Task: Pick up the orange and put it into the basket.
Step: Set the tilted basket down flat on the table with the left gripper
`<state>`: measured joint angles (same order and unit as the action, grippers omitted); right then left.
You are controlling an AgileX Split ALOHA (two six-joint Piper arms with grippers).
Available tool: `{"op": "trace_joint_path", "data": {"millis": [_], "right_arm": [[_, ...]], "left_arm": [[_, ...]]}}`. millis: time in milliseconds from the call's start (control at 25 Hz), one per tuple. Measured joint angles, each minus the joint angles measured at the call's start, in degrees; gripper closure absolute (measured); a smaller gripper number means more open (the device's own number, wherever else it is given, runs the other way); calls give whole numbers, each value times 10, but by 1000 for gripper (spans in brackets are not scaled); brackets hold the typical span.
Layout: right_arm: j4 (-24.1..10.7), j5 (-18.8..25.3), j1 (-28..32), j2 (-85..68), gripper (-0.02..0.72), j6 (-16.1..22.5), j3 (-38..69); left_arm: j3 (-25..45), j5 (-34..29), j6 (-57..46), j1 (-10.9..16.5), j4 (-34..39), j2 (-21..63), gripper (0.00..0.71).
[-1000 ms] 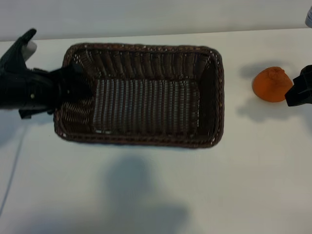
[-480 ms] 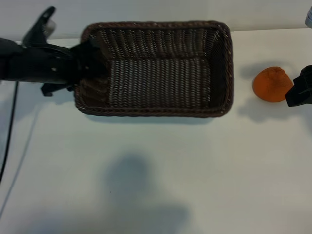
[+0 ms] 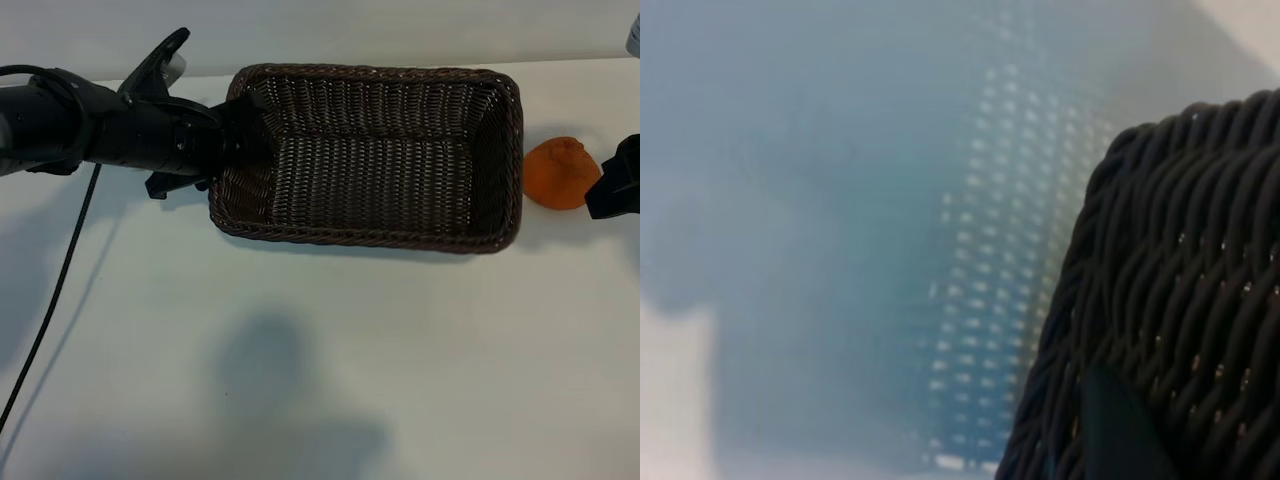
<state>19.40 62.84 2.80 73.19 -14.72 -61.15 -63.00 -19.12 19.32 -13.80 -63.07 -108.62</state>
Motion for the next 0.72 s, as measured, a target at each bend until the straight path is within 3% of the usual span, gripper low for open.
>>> {"op": "trace_joint_path", "data": {"millis": [720], "right_arm": [[0,7,0,0,123,0,0]], "left_arm": [[24,-10,-43,0,38,-16,359]]}}
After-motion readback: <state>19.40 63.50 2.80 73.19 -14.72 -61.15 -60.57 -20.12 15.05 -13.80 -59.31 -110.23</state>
